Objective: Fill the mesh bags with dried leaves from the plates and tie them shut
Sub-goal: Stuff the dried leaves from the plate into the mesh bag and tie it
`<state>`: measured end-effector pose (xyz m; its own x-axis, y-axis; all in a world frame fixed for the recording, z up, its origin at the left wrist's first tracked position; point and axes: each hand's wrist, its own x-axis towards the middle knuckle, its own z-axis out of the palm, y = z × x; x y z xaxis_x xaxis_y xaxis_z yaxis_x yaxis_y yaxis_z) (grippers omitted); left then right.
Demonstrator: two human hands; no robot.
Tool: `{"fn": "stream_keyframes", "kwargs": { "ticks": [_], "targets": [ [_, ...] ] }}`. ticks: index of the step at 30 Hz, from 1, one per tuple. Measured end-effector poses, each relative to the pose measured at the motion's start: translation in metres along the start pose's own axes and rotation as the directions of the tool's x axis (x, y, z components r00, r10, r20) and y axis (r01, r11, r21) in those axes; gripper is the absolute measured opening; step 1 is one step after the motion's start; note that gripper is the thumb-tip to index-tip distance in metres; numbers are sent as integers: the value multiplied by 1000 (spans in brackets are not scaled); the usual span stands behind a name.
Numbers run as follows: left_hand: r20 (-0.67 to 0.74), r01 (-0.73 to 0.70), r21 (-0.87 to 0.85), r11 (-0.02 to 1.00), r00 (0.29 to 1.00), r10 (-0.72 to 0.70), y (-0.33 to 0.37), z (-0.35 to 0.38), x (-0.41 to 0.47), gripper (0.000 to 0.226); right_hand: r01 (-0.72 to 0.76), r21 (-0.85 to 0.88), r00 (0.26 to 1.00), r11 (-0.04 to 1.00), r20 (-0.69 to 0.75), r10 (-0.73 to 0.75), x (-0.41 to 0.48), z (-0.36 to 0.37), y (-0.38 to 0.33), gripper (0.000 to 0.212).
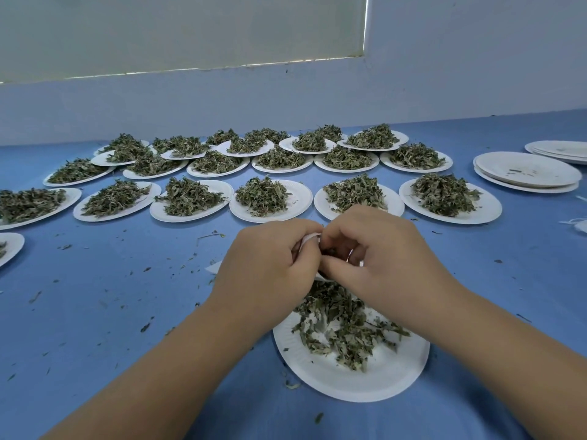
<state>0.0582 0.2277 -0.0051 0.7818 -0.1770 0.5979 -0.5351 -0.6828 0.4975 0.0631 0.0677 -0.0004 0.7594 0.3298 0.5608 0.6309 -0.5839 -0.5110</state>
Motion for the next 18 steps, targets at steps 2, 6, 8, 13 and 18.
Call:
{"fn": "stream_keyframes", "kwargs": {
  "ticks": [2, 6, 8, 13, 18],
  "targets": [
    [-11, 25, -20, 999, 1000, -25, -1, 0, 0, 26, -7, 100, 1000, 995, 6, 6, 0, -3, 0, 13],
    [-20, 18, -59, 998, 1000, -20, 0, 0, 1, 25, 11, 178, 1000, 984, -25, -7, -1, -3, -3, 17],
    [-13, -4, -62, 998, 1000, 4, 2, 0, 0, 26, 25, 136, 999, 990, -33, -21, -1, 2, -4, 17],
    [-61, 3, -56, 998, 998, -6, -2, -2, 2, 24, 17, 211, 999, 977, -38, -9, -2, -5, -4, 14],
    [-124, 65, -135, 989, 989, -82, -8, -6, 5, 25, -125, 244, 981, 962, -112, 156, 2, -18, -1, 15]
  ]
}}
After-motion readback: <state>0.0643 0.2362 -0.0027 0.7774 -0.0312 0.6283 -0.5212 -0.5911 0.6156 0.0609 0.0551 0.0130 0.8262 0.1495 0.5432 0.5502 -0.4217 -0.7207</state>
